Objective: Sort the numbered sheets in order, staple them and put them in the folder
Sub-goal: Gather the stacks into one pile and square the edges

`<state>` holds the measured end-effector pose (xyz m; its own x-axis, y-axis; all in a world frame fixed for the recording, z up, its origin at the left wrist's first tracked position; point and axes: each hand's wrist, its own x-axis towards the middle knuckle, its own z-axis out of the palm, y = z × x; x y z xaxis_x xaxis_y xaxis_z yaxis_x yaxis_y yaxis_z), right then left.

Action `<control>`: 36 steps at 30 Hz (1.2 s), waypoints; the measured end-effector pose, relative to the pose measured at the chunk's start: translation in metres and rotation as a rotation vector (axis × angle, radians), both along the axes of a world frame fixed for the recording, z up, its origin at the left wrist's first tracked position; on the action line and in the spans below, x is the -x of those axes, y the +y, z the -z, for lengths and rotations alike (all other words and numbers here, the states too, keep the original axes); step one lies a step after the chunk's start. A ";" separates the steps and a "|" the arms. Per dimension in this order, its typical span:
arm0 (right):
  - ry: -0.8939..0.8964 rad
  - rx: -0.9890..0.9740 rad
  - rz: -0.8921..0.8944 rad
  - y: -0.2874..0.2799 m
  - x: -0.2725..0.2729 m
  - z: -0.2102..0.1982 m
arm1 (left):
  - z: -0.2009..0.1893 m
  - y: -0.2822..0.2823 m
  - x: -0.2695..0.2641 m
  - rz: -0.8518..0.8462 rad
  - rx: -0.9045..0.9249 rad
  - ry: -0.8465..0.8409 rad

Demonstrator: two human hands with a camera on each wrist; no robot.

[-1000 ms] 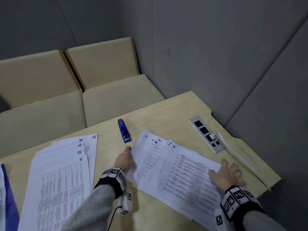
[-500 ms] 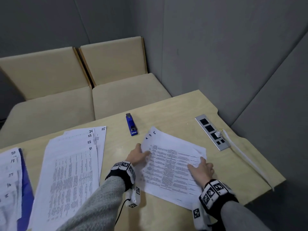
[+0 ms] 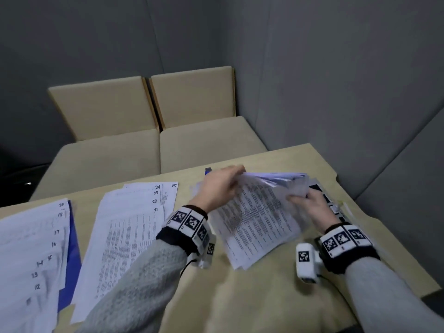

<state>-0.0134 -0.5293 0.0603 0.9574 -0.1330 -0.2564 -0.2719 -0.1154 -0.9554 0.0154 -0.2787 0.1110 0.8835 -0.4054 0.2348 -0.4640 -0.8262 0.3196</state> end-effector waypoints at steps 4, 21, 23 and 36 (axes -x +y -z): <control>-0.019 -0.178 0.114 0.003 -0.002 0.002 | -0.008 0.034 -0.009 -0.277 0.444 -0.024; 0.053 -0.479 0.103 0.061 0.022 0.006 | 0.054 0.074 0.025 -0.484 1.298 0.592; 0.031 -0.439 0.069 0.064 0.023 0.004 | 0.044 0.068 0.028 -0.421 1.166 0.583; -0.045 -0.378 0.069 0.091 0.022 -0.009 | 0.051 0.046 0.051 -0.507 1.119 0.124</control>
<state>-0.0359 -0.4387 0.0693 0.9609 -0.1014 -0.2576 -0.2235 0.2646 -0.9381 -0.0356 -0.2324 0.0596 0.9234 0.3592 0.1353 -0.0871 -0.1471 0.9853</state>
